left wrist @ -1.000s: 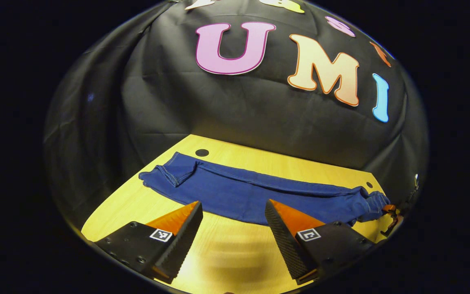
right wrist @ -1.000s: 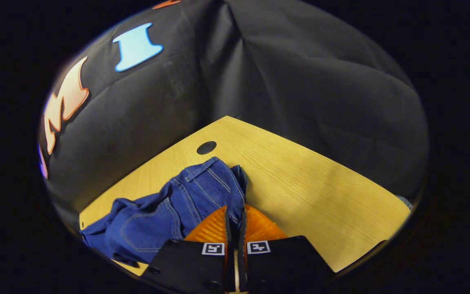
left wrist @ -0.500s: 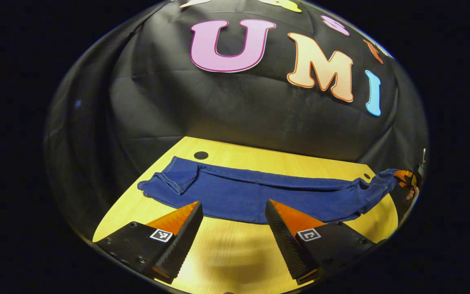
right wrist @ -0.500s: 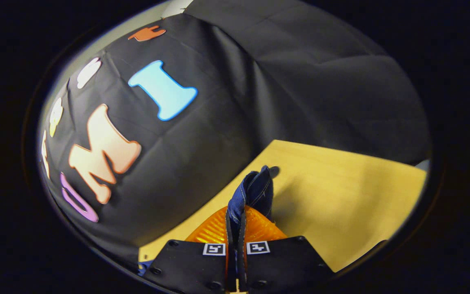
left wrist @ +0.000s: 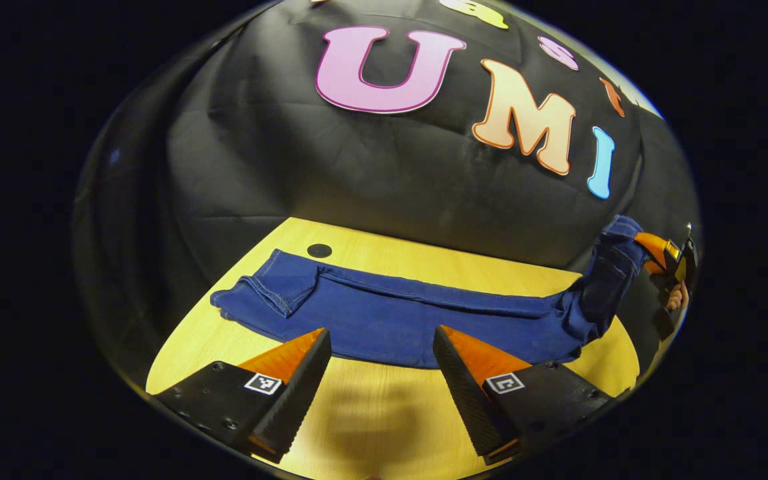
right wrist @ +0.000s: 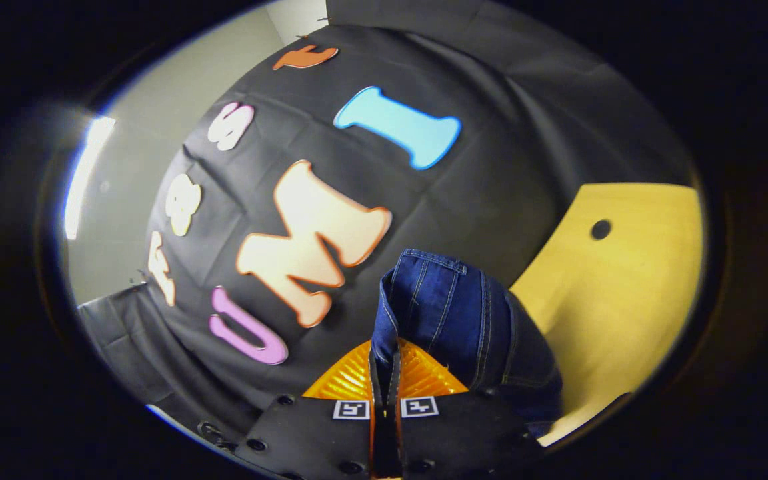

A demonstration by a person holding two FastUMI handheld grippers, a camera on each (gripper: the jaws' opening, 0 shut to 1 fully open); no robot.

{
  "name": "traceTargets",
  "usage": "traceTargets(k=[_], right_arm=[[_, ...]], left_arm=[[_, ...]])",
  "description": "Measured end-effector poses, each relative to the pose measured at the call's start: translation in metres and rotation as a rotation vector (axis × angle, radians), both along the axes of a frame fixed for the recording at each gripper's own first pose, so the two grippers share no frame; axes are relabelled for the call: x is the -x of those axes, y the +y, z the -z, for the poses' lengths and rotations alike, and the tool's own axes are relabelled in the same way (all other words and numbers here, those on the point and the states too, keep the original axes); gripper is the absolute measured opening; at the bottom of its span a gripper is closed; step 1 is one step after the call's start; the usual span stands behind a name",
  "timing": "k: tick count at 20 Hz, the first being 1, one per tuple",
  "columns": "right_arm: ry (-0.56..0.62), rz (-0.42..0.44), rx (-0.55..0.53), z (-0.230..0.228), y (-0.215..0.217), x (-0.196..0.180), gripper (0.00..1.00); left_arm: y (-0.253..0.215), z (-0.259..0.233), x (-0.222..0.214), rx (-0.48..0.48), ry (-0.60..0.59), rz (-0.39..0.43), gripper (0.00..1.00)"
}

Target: Grasp the waist and the cuffs of the jeans and fold them to make the two legs overlap; first hold the waist and fold one-third of the jeans toward the cuffs, then hold the cuffs and fold the remaining one-third in the same direction to finish folding.

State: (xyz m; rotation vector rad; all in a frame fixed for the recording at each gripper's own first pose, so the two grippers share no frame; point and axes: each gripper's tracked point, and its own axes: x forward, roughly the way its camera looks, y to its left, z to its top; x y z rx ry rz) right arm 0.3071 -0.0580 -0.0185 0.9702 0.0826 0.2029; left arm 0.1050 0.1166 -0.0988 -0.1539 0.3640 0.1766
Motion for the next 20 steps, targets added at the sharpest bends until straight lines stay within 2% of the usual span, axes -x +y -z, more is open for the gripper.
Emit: traceTargets(k=[4, 10, 13, 14, 15, 18, 20], right_arm=[[0.017, -0.086, 0.017, 0.019, 0.073, -0.011, 0.02], [0.188, -0.178, 0.111, 0.121, 0.177, -0.023, 0.03], [0.287, -0.210, 0.200, 0.185, 0.201, -0.021, 0.03], [0.314, -0.213, 0.222, 0.196, 0.208, -0.021, 0.00], [0.330, -0.215, 0.242, 0.211, 0.212, -0.021, 0.03], [0.347, -0.222, 0.270, 0.222, 0.226, -0.022, 0.04], [0.343, -0.232, 0.249, 0.222, 0.230, -0.021, 0.14]], left_arm=[[0.011, 0.001, 0.006, 0.006, 0.002, -0.008, 0.95], [0.041, 0.005, 0.010, -0.003, 0.000, -0.037, 0.95], [0.060, 0.009, 0.009, -0.011, -0.001, -0.063, 0.95], [0.065, 0.009, 0.008, -0.009, -0.004, -0.071, 0.95], [0.069, 0.011, 0.007, -0.006, -0.008, -0.077, 0.95], [0.088, 0.016, 0.006, -0.010, -0.007, -0.120, 0.95], [0.101, 0.018, 0.005, -0.010, -0.018, -0.154, 0.94]])
